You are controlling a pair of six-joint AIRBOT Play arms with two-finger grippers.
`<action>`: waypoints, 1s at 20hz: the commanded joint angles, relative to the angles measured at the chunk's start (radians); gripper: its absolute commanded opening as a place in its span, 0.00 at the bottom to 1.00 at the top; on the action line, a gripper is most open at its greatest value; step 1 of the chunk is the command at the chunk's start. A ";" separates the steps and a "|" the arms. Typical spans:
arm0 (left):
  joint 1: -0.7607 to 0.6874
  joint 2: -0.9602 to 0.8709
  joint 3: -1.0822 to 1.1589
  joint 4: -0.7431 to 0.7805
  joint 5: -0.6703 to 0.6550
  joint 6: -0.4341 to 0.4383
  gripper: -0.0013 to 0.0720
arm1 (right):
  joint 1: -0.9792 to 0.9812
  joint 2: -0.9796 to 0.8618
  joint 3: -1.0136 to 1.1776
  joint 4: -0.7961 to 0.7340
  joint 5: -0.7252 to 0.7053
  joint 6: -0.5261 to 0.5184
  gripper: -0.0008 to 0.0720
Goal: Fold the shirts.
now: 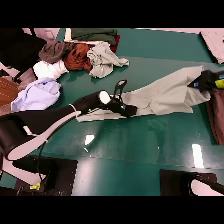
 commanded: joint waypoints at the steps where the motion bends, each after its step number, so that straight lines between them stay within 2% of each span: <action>1: -0.029 -0.040 0.014 -0.008 0.113 -0.005 0.05 | 0.034 0.009 0.105 -0.007 0.025 0.034 0.05; 5: -0.029 -0.040 0.014 -0.009 0.196 -0.037 0.05 | 0.056 0.009 0.164 0.002 0.040 0.053 0.05; 7: -0.021 -0.037 0.018 -0.008 0.181 -0.045 0.05 | 0.055 0.009 0.171 0.001 0.048 0.071 0.05; 9: 0.017 -0.016 0.037 0.001 0.073 -0.028 0.05 | 0.058 0.008 0.171 0.002 0.051 0.084 0.05; 11: 0.084 0.059 0.039 0.051 -0.032 0.045 0.05 | 0.090 0.007 0.171 0.000 0.051 0.094 0.05; 16: 0.373 0.381 0.039 0.325 -0.327 0.040 0.05 | 0.290 -0.059 0.187 0.001 -0.016 0.181 0.05; 18: 0.491 0.497 0.039 0.425 -0.446 0.026 0.05 | 0.409 -0.127 0.260 -0.001 -0.044 0.214 0.05; 20: 0.579 0.584 0.039 0.521 -0.509 0.002 0.05 | 0.509 -0.201 0.352 0.000 -0.086 0.262 0.05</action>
